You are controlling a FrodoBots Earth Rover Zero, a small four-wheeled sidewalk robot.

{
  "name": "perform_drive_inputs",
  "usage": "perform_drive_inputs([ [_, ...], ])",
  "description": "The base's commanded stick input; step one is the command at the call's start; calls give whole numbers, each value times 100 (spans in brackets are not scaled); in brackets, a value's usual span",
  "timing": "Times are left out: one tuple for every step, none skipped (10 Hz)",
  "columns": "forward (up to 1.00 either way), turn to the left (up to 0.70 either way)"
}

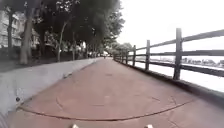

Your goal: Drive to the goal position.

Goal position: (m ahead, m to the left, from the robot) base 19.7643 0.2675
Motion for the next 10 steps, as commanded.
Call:
perform_drive_inputs([
  [85, -34],
  [85, -34],
  [85, -13],
  [85, 0],
  [85, 0],
  [85, 0],
  [85, 0],
  [85, 0],
  [85, 0],
  [85, 0],
])
